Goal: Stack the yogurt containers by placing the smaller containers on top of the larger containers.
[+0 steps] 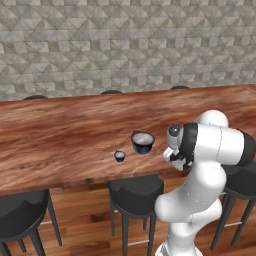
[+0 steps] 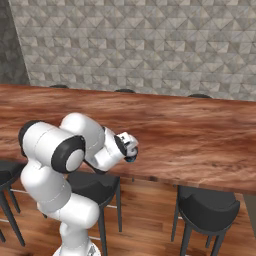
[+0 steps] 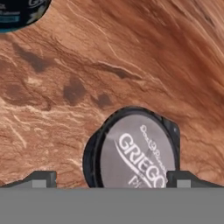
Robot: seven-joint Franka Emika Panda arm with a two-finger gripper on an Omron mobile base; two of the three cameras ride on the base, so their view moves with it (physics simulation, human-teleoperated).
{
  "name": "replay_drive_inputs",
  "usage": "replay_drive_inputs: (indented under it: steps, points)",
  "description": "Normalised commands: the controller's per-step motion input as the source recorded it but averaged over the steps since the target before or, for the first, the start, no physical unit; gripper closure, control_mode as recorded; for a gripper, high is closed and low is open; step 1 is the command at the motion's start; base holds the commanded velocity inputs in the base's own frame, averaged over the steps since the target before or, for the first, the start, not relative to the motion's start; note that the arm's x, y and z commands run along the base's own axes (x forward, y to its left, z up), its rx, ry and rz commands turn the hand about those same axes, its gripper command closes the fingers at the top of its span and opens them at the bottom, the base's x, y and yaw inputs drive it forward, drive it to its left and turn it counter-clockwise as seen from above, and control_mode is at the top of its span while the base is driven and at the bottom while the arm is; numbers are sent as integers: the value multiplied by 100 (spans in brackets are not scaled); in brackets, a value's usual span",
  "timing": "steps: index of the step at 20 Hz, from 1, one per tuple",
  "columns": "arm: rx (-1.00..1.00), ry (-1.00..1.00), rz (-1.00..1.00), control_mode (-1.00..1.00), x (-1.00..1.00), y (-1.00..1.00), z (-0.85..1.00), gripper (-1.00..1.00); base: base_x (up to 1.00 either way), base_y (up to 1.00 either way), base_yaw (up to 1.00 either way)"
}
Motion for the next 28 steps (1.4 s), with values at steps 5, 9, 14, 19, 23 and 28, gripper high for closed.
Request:
replay_drive_inputs:
  steps: [5,9,14,19,23,28]
  points:
    - [0,0,0,-100,7,-8,-9,-100,0,0,0]
    - [0,0,0,-100,9,-7,-11,-100,0,0,0]
    - [0,0,0,-100,7,-4,-12,-100,0,0,0]
    - [0,0,0,-100,6,-3,-11,-100,0,0,0]
    - [0,0,0,-100,6,0,-12,-100,0,0,0]
    - [0,0,0,-100,3,0,-7,100,0,0,0]
